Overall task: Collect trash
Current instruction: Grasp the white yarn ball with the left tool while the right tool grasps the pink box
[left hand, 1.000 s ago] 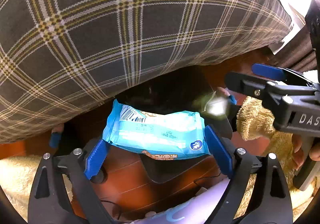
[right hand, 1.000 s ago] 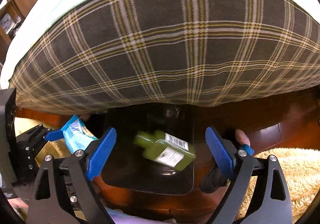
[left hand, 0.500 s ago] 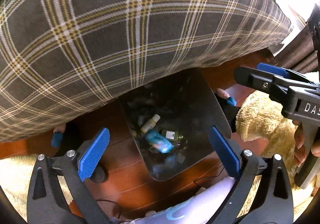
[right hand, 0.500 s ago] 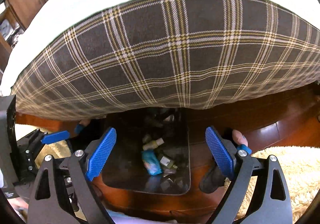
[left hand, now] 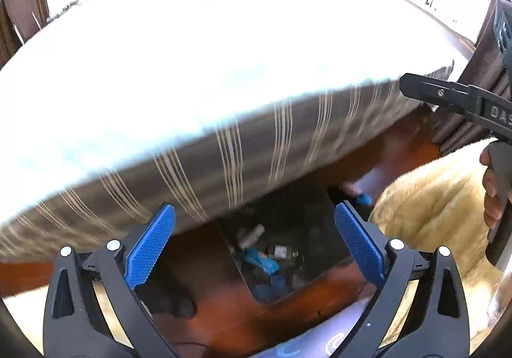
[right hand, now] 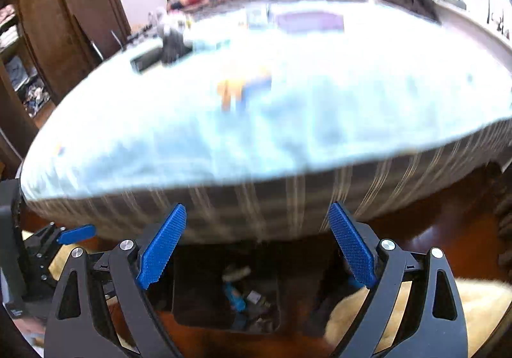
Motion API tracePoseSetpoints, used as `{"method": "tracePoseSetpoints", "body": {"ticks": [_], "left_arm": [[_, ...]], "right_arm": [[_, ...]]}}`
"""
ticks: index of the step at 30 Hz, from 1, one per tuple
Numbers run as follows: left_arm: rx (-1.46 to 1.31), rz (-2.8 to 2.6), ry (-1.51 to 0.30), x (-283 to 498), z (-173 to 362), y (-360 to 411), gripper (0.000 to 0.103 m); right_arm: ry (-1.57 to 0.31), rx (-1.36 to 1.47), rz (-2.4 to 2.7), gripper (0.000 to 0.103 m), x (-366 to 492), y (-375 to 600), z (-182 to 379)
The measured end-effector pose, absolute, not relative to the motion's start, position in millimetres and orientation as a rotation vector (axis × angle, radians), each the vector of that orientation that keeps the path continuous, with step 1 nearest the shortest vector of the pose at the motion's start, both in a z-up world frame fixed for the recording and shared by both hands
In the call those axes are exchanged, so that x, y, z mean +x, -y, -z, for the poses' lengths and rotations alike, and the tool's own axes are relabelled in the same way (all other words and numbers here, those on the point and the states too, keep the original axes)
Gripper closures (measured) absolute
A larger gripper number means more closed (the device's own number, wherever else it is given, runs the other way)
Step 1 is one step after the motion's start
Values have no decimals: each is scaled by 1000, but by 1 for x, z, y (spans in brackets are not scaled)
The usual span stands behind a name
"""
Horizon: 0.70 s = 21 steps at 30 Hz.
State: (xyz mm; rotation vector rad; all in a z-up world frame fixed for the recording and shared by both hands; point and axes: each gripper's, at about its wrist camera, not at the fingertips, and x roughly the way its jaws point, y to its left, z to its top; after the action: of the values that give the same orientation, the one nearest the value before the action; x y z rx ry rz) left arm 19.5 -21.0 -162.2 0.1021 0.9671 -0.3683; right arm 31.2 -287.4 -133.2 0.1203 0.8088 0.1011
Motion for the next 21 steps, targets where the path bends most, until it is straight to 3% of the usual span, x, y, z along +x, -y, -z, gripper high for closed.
{"method": "tracePoseSetpoints", "body": {"ticks": [11, 21], "left_arm": [[68, 348, -852, 76, 93, 27, 8], [61, 335, -817, 144, 70, 52, 9]], "right_arm": [[-726, 101, -30, 12, 95, 309, 82], [-745, 43, 23, 12, 181, 314, 97]]}}
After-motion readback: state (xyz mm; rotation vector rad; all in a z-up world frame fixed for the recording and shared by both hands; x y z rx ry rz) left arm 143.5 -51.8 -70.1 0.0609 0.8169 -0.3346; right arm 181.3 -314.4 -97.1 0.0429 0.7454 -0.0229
